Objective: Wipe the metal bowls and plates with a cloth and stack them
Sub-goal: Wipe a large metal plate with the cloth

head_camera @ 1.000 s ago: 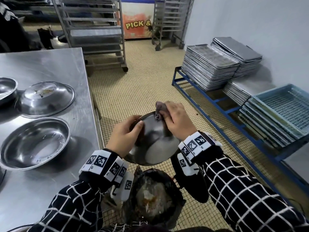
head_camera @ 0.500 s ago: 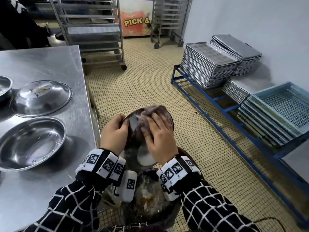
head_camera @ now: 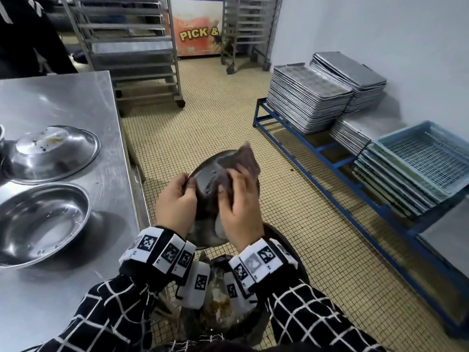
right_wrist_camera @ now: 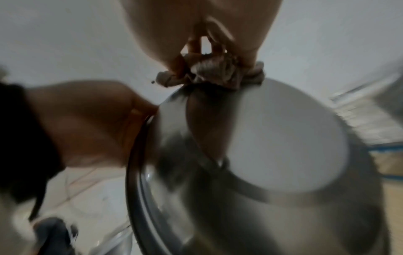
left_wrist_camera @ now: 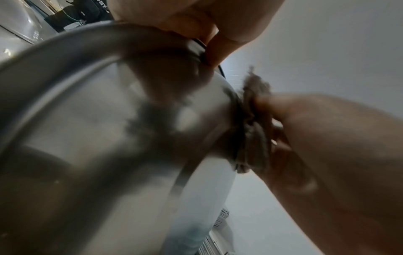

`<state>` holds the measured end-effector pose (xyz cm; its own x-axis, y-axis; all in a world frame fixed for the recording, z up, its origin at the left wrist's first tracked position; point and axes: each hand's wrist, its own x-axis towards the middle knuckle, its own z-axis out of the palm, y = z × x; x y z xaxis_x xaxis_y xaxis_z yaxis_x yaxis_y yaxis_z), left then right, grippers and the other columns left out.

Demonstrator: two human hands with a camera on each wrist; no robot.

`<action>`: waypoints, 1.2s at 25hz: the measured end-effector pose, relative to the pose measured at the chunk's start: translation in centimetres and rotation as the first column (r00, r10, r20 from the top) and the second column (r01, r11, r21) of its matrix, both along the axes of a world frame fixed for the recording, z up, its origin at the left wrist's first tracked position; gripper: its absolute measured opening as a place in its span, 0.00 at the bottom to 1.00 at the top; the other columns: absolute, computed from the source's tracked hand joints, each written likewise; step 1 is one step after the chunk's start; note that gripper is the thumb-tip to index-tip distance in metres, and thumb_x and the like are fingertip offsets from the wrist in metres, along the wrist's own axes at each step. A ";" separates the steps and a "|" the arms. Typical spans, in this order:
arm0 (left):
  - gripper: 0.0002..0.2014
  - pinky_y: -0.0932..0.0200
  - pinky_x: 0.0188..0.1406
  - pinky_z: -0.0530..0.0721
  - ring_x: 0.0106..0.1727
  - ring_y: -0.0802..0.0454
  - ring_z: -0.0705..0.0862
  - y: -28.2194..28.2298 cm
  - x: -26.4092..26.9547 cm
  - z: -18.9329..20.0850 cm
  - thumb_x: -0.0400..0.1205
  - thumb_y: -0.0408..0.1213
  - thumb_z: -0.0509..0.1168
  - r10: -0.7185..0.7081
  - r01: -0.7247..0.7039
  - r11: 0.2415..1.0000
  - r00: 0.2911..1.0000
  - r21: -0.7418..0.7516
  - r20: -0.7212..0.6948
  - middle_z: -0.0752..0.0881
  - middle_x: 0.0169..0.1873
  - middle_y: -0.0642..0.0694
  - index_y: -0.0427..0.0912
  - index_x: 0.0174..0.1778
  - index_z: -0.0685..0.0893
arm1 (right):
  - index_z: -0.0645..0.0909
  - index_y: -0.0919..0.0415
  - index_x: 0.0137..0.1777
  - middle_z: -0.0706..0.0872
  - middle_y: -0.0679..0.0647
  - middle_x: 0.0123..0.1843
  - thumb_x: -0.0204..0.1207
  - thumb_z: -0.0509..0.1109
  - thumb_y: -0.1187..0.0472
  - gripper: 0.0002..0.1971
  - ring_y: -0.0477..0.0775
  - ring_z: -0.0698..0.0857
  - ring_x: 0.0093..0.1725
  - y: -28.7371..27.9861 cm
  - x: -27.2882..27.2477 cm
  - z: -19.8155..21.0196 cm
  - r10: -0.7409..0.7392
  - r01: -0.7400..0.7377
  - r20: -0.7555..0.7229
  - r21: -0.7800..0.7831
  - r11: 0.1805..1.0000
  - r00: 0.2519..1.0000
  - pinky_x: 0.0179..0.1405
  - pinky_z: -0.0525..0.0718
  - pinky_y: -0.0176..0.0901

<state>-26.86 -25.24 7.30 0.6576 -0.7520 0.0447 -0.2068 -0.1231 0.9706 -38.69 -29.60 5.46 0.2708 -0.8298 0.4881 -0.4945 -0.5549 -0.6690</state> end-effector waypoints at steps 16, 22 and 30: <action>0.11 0.63 0.42 0.79 0.35 0.59 0.80 0.9 1.3 -1.0 0.86 0.32 0.59 0.018 -0.054 0.990 0.965 -0.131 -0.261 0.81 0.33 0.51 0.42 0.38 0.80 | 0.78 0.46 0.64 0.82 0.53 0.67 0.68 0.62 0.26 0.32 0.61 0.80 0.65 -5.7 -4.0 -5.5 -0.447 -0.078 0.330 0.866 0.493 0.832 0.70 0.75 0.64; 0.07 0.50 0.65 0.80 0.58 0.45 0.83 0.8 2.9 -2.3 0.85 0.34 0.60 -0.010 -0.022 0.996 0.942 -0.091 -0.336 0.86 0.50 0.46 0.45 0.52 0.84 | 0.80 0.44 0.55 0.86 0.52 0.57 0.82 0.64 0.48 0.07 0.57 0.83 0.59 -6.8 -5.7 -3.6 -0.402 -0.118 0.415 0.800 0.588 0.816 0.67 0.79 0.59; 0.16 0.61 0.56 0.83 0.59 0.59 0.83 0.6 1.7 -0.9 0.82 0.38 0.65 -0.367 0.366 0.930 0.930 -0.026 -0.021 0.84 0.59 0.54 0.60 0.65 0.77 | 0.75 0.55 0.61 0.82 0.50 0.50 0.85 0.57 0.63 0.09 0.45 0.79 0.48 -7.5 -6.3 1.5 0.108 -0.095 0.009 0.557 0.825 0.994 0.39 0.71 0.28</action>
